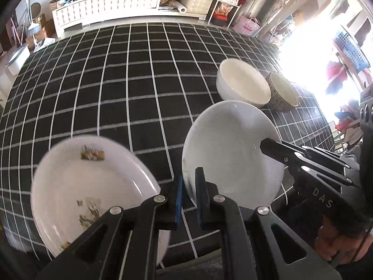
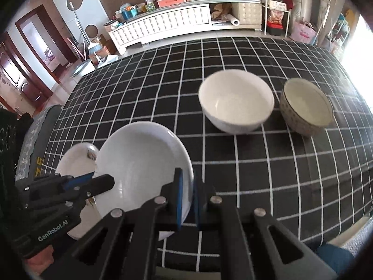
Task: Organize plates and bowls
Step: 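Carry the white bowl over and lower it onto the teddy-bear plate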
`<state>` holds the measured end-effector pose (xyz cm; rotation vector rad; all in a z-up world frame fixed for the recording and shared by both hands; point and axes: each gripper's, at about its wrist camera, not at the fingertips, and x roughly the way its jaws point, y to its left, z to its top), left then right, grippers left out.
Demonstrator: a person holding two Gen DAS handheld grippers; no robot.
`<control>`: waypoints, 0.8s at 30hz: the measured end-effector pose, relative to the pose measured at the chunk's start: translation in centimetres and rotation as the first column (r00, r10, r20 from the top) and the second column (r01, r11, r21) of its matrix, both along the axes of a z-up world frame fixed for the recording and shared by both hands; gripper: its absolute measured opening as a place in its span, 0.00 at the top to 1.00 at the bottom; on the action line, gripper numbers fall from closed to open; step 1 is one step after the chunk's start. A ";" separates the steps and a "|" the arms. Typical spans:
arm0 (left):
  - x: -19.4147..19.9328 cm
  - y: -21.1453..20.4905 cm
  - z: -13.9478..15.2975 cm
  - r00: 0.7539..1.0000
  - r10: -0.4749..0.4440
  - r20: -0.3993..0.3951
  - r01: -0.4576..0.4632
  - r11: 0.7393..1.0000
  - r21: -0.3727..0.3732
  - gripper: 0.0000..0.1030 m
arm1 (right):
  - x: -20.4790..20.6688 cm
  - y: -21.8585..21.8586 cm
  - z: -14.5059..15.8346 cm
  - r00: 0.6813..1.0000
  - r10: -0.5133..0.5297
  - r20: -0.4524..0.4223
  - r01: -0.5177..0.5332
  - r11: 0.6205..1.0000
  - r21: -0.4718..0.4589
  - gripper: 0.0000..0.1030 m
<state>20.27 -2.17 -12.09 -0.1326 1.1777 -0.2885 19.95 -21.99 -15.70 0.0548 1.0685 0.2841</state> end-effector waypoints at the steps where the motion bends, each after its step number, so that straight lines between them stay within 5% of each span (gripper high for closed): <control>1: -0.4 -0.2 -0.3 1.000 0.000 -0.009 -0.001 1.000 -0.004 0.92 | -0.2 -0.1 -0.2 1.000 -0.001 -0.003 0.001 1.000 -0.005 0.89; 24: -0.6 -2.2 -3.5 0.996 -0.016 -0.086 0.018 0.999 0.032 0.92 | -1.7 -1.6 -4.0 0.992 -0.050 -0.113 0.052 0.999 0.011 0.88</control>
